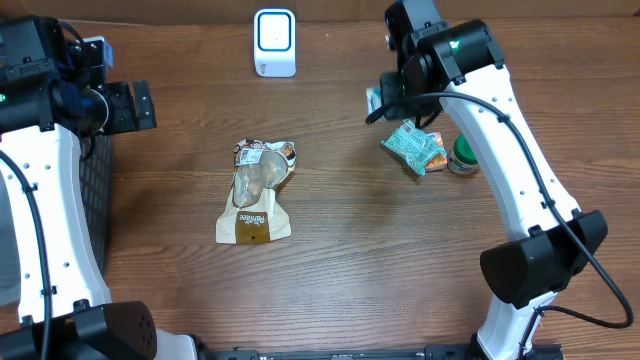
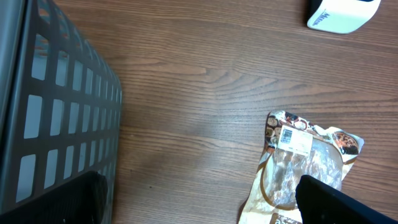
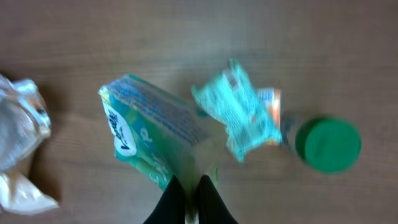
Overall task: Scan the item barcode
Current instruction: 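Carry the teal box right and set it down near the jar, then move the right gripper to the clear plastic bag and grasp it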
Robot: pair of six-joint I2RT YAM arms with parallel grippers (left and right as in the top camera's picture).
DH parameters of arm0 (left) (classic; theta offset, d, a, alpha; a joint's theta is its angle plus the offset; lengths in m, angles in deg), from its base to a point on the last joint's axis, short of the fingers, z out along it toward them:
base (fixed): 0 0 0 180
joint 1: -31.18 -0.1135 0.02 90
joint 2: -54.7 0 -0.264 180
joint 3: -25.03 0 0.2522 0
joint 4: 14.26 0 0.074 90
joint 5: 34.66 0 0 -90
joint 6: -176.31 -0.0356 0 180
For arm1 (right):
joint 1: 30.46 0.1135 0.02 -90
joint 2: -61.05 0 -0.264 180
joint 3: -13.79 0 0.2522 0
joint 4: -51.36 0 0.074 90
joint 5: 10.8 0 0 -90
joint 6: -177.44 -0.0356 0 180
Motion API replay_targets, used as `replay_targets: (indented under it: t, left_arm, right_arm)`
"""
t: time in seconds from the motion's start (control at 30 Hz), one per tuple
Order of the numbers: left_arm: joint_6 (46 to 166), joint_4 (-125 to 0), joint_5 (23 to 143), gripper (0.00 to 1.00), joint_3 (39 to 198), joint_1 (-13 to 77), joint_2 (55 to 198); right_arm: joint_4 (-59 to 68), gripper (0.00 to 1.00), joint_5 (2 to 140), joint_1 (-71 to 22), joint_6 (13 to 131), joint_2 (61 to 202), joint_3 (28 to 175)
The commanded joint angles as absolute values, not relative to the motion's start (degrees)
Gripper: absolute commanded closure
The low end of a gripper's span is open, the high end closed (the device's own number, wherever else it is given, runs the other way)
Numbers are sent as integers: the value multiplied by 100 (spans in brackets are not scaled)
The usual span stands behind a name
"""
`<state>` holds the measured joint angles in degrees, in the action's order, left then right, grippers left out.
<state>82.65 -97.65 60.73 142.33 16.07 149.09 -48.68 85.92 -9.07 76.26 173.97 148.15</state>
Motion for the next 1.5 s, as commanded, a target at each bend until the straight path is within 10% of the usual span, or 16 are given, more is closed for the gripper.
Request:
replay_targets:
  t: [0.0, 0.53, 0.73, 1.17, 1.47]
  left_arm:
    - [8116, -9765, 6071, 0, 14308, 1583, 14915]
    - [8116, -9765, 6071, 0, 14308, 1583, 14915]
    - [8116, -9765, 6073, 0, 14308, 1583, 14915]
    - [8116, -9765, 6073, 0, 14308, 1583, 14915]
    - [8116, -9765, 6073, 1, 14308, 1583, 14915]
  right_arm:
    - [-5121, 96, 8511, -971, 7521, 17371, 14620]
    - [-4837, 96, 9309, -1709, 7521, 17373, 12712]
    - [-4813, 38, 9311, -1821, 7547, 17373, 12703]
    - [-4728, 44, 8461, -1814, 7545, 17371, 13265]
    - [-3895, 29, 6091, -1685, 7530, 17430, 13315]
